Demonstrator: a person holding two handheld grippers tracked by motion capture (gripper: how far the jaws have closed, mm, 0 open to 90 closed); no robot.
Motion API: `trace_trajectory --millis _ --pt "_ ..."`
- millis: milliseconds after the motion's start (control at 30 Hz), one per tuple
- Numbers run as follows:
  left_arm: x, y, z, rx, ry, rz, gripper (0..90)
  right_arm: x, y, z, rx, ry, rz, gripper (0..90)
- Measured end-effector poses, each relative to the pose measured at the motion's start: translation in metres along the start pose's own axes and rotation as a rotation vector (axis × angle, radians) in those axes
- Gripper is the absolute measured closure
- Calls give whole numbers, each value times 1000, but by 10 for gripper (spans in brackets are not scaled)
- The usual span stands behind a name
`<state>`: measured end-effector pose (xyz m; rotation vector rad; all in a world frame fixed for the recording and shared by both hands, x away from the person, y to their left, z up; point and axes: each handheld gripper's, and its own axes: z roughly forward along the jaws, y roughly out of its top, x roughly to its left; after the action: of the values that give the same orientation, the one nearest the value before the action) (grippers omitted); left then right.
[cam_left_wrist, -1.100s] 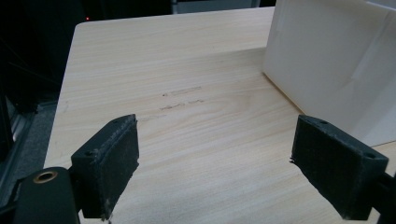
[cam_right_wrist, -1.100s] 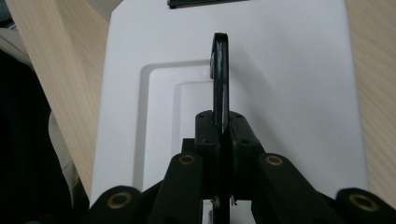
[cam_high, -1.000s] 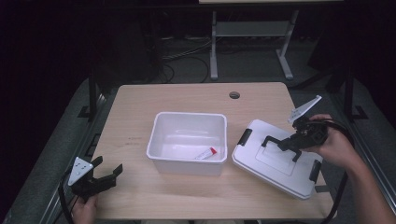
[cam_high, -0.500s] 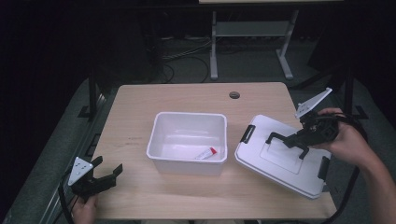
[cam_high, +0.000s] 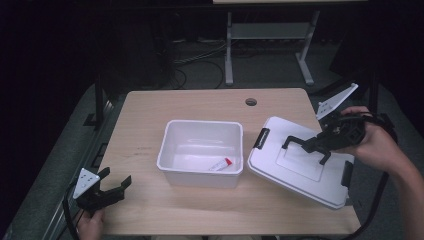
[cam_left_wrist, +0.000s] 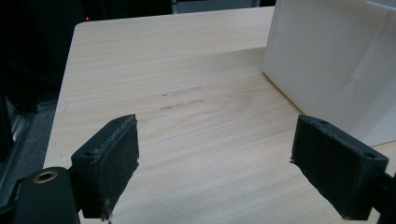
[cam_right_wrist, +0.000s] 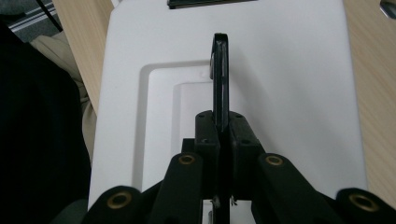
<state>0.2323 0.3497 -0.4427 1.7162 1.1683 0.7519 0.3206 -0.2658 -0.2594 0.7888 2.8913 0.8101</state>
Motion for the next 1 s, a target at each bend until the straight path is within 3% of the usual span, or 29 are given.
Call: trace_trajectory --millis 300,1000 --pt "1 0 0 0 0 -1 141 8 26 0 2 16 -49 844" --pt "1 0 0 2 -1 1 141 20 84 24 9 77 -147 845"
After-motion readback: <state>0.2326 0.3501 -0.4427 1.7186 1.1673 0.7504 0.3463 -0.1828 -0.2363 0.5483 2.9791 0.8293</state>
